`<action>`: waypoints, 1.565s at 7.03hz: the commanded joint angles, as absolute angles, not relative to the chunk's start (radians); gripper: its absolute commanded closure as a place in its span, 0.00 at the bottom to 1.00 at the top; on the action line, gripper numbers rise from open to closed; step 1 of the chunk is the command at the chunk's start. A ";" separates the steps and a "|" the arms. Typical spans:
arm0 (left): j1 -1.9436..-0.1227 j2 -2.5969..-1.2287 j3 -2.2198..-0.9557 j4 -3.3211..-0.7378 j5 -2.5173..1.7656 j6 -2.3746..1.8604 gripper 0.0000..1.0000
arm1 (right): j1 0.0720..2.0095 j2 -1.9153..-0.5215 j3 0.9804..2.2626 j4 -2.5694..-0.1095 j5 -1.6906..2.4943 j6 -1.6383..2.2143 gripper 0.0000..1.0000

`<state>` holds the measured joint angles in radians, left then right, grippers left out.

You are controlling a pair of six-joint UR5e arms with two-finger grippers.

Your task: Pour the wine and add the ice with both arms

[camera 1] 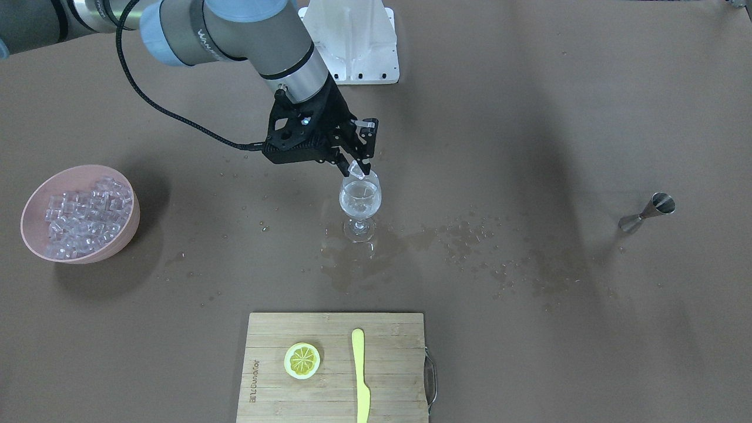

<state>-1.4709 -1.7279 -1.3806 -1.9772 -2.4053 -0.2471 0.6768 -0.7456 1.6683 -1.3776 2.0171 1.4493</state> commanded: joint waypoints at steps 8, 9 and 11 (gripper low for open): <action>-1.471 -1.723 -1.379 -1.977 -2.405 -0.244 0.02 | 0.929 -1.145 1.888 -1.378 2.263 1.138 0.00; -1.471 -1.723 -1.376 -1.977 -2.405 -0.244 0.02 | 0.999 -1.228 1.888 -1.371 2.317 0.998 0.00; -1.471 -1.721 -1.371 -1.977 -2.367 -0.244 0.02 | 1.171 -1.407 1.856 -1.376 2.373 0.605 0.00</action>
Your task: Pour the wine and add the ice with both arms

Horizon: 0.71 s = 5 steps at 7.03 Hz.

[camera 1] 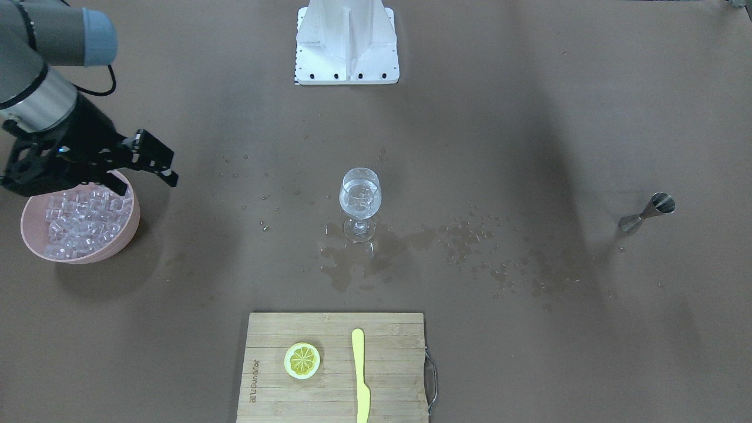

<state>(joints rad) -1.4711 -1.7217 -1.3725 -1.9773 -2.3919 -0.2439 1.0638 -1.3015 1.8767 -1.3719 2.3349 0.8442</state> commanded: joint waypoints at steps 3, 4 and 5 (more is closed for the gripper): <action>-1.471 -1.701 -1.374 -1.996 -2.356 -0.248 0.02 | 1.366 -1.462 1.616 -1.376 2.409 0.095 0.00; -1.471 -1.700 -1.376 -1.996 -2.356 -0.249 0.02 | 1.394 -1.459 1.574 -1.376 2.389 0.027 0.00; -1.471 -1.700 -1.377 -1.996 -2.356 -0.249 0.02 | 1.416 -1.459 1.554 -1.376 2.384 -0.009 0.00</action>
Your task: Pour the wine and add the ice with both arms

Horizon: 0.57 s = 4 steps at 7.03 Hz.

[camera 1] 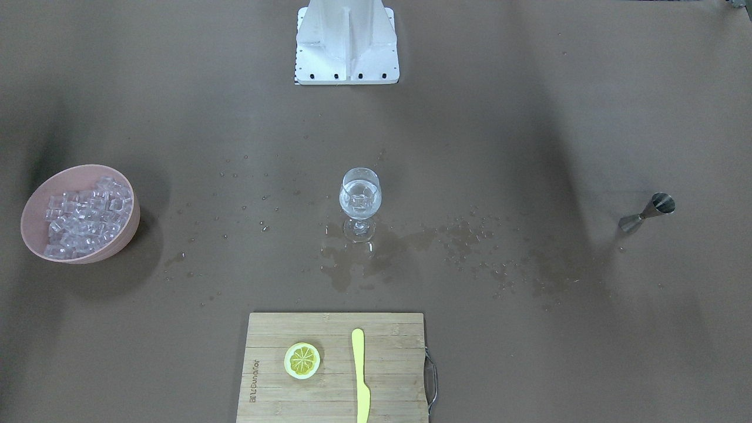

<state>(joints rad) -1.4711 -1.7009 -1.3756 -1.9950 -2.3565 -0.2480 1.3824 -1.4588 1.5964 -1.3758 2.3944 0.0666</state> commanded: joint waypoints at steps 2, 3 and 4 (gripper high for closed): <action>-1.470 -1.695 -1.370 -2.025 -2.356 -0.250 0.02 | 1.414 -1.445 1.552 -1.381 2.384 -0.011 0.00; -1.470 -1.689 -1.371 -2.031 -2.358 -0.252 0.02 | 1.413 -1.421 1.549 -1.425 2.384 -0.011 0.00; -1.470 -1.689 -1.373 -2.031 -2.359 -0.253 0.02 | 1.411 -1.390 1.549 -1.469 2.372 -0.011 0.00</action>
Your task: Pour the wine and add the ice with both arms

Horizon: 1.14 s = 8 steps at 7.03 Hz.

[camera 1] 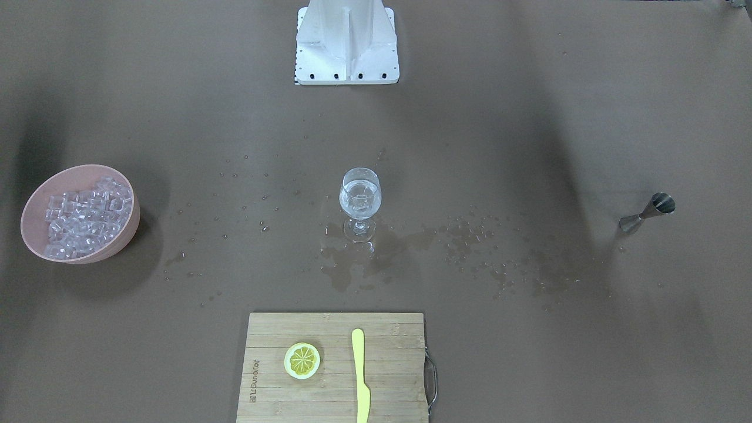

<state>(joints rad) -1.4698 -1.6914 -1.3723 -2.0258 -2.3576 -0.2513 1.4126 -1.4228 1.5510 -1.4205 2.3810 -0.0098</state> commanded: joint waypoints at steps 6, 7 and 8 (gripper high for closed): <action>-1.470 -1.695 -1.387 -2.031 -2.367 -0.256 0.02 | 1.362 -1.365 1.543 -1.483 2.347 -0.011 0.00; -1.470 -1.695 -1.387 -2.031 -2.367 -0.256 0.02 | 1.362 -1.365 1.543 -1.483 2.347 -0.011 0.00; -1.470 -1.695 -1.388 -2.031 -2.365 -0.256 0.02 | 1.362 -1.365 1.542 -1.483 2.347 -0.011 0.00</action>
<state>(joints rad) -1.4696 -1.6950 -1.3872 -2.0310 -2.3666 -0.2562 1.3628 -1.3657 1.5431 -1.4835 2.3469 -0.0107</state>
